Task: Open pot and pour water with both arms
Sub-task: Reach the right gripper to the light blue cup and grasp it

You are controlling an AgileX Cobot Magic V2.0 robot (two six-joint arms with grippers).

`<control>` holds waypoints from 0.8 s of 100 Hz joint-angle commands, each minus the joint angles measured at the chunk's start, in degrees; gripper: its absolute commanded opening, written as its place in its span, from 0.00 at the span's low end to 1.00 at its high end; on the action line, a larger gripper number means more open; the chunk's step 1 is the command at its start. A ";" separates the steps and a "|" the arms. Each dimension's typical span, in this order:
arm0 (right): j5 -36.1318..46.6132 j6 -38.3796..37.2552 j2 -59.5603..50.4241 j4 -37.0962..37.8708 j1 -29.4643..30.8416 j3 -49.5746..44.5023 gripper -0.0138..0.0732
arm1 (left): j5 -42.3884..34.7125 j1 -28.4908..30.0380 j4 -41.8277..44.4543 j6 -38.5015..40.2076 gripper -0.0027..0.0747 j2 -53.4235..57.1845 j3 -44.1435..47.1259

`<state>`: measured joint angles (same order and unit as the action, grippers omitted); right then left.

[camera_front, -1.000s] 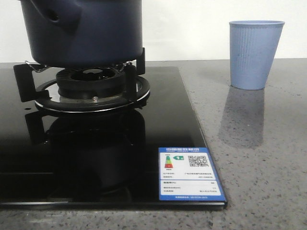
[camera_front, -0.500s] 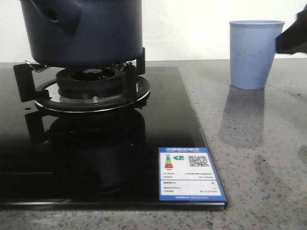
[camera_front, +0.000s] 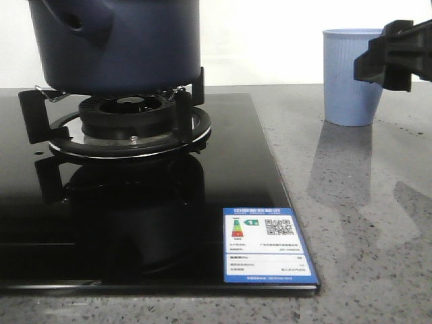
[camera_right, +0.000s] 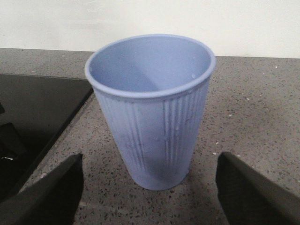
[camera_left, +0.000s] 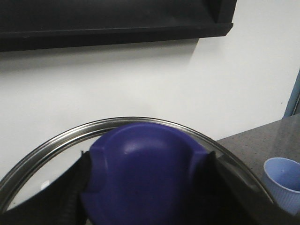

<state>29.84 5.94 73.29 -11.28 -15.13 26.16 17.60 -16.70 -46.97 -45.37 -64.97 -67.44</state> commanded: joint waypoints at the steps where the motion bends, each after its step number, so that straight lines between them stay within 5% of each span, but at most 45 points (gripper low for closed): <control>1: 6.94 -2.00 0.73 2.28 -0.06 1.84 0.75 | -4.26 0.14 -1.36 0.44 0.44 1.62 -2.51; 80: 16.58 -3.94 16.25 6.88 -0.06 10.85 0.75 | -4.26 0.14 -1.36 0.44 0.44 1.62 -2.51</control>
<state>40.96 2.05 90.85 -5.79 -15.24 34.67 17.63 -16.70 -46.84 -45.37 -64.97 -67.44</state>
